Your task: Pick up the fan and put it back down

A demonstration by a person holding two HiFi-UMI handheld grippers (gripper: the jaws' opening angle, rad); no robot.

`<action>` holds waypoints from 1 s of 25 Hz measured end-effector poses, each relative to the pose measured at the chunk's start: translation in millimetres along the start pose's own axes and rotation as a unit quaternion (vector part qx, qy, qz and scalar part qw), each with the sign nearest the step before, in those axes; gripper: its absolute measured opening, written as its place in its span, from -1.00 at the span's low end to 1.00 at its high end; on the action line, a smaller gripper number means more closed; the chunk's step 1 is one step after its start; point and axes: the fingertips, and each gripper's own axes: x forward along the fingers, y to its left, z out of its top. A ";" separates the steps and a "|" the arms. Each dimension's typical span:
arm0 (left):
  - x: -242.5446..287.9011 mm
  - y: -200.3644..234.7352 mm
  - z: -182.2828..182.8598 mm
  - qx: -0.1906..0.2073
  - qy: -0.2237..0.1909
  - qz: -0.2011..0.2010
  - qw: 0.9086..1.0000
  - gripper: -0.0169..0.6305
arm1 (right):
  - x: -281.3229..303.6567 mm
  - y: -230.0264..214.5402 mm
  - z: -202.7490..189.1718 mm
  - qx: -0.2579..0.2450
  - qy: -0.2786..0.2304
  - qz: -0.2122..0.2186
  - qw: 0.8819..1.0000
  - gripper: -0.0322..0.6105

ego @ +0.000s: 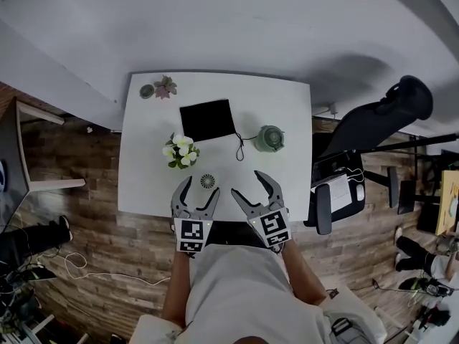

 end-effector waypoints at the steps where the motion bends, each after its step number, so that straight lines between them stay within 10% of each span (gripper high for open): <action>1: 3.7 0.1 -4.8 -0.002 0.005 -0.004 1.000 0.08 | 2.6 -0.1 -3.9 0.001 0.006 -0.001 1.000 0.13; 25: 66.9 -2.6 -106.2 -0.010 0.138 -0.066 0.988 0.15 | 47.8 18.7 -80.9 0.034 0.111 0.006 0.993 0.13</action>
